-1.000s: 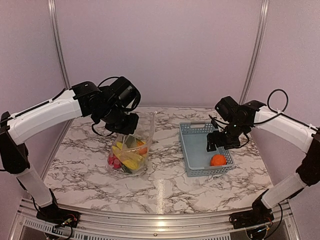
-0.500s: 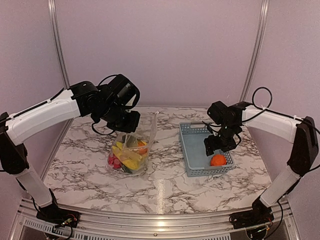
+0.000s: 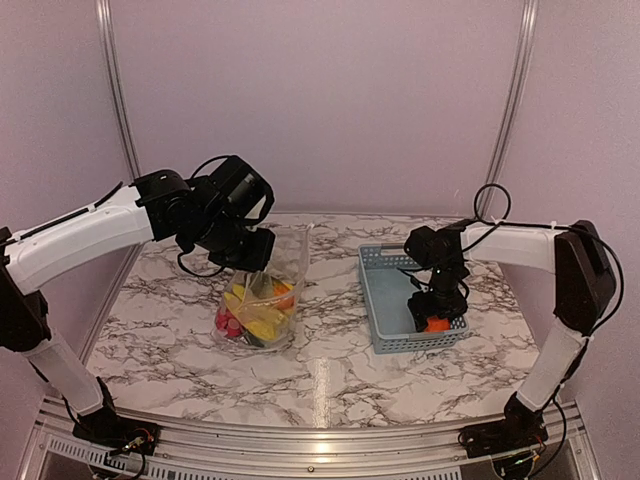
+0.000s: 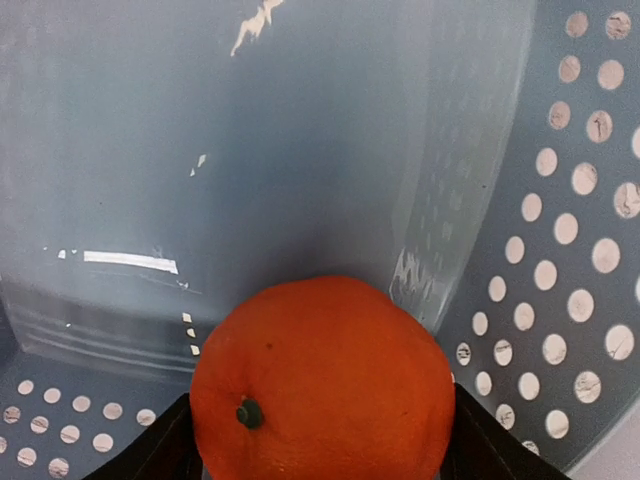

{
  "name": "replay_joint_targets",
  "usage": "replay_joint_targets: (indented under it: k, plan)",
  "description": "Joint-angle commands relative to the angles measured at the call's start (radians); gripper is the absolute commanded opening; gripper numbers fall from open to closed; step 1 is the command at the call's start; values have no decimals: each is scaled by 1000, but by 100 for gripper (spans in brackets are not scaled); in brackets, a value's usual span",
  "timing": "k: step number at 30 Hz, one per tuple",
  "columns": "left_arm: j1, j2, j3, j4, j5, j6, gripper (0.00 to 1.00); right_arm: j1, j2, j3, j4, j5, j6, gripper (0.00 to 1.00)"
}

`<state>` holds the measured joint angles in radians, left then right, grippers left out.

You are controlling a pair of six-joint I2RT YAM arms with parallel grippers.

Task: Place the food in the zip-top bag and seal the zipper
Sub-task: Pick up the fake fruit from the bin.

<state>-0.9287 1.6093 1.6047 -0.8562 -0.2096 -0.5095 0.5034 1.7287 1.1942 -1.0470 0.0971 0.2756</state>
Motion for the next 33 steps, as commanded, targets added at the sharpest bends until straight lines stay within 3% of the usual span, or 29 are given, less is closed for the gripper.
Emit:
replay_joint_targets:
  k: [1, 4, 13, 17, 23, 33]
  plan:
    - [4, -29, -9, 17, 10, -7, 0, -10, 15, 67, 31, -52, -12, 70]
    - [3, -21, -3, 28, 17, -8, 0, -10, 22, 137, 7, -56, -22, 63]
    - [6, 33, 46, 33, 58, 8, 0, -10, -28, 442, -118, -63, -9, 61]
    - [8, 48, 64, 33, 76, 10, 0, -1, -79, 542, -85, -189, -24, 60]
    - [11, 60, 60, 30, 96, 21, 0, 31, -259, 374, 245, -506, 75, 59]
    - [16, 55, 48, 25, 96, 17, 0, 189, -213, 348, 454, -603, 120, 58]
